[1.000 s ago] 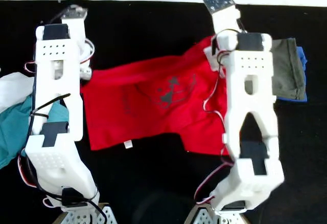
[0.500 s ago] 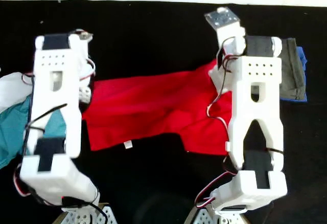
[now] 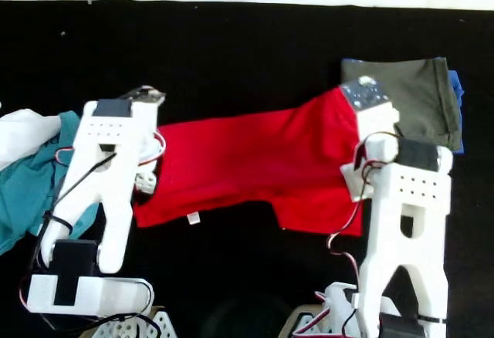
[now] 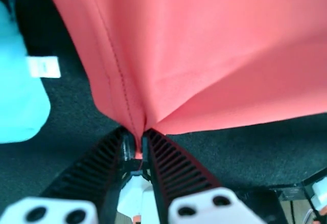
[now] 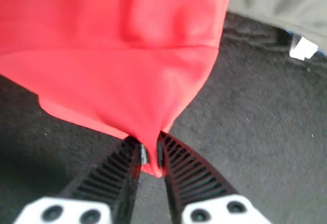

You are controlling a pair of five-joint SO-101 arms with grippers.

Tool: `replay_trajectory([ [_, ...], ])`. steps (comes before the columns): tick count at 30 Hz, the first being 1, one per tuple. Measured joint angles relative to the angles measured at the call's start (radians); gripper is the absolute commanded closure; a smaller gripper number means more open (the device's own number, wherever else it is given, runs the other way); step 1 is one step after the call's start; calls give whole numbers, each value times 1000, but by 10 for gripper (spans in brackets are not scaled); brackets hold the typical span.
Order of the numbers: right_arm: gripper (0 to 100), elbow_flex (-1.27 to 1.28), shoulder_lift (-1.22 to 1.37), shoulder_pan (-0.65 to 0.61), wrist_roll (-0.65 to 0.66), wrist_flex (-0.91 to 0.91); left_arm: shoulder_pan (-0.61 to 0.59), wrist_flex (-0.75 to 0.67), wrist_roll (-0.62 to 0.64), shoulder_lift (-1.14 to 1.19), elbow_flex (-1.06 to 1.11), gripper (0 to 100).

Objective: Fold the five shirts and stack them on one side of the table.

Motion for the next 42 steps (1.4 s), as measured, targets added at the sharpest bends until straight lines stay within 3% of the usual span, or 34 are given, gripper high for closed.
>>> replay_trajectory([
  [11, 962, 186, -5, 17, 32, -83, 2, -189, 0, 0, 155, 983],
  [15, 824, 195, -20, 17, 32, -84, 2, -193, 0, 0, 153, 867],
  [18, 822, 158, -21, 18, 32, -23, -9, -147, 0, 0, 109, 806],
  [24, 836, -44, -49, -14, 0, 57, -101, -52, 0, 0, -144, 835],
  [28, 888, -121, -46, -89, -51, 58, -110, -57, 0, -2, -232, 1000],
  [32, 991, -124, 40, -196, -106, 0, -52, -130, 0, 66, -233, 993],
  [36, 992, -141, 192, -253, -167, -83, 0, -221, 17, 215, -233, 991],
  [42, 992, -224, 405, -258, -207, -132, -35, -278, 37, 489, -393, 991],
])
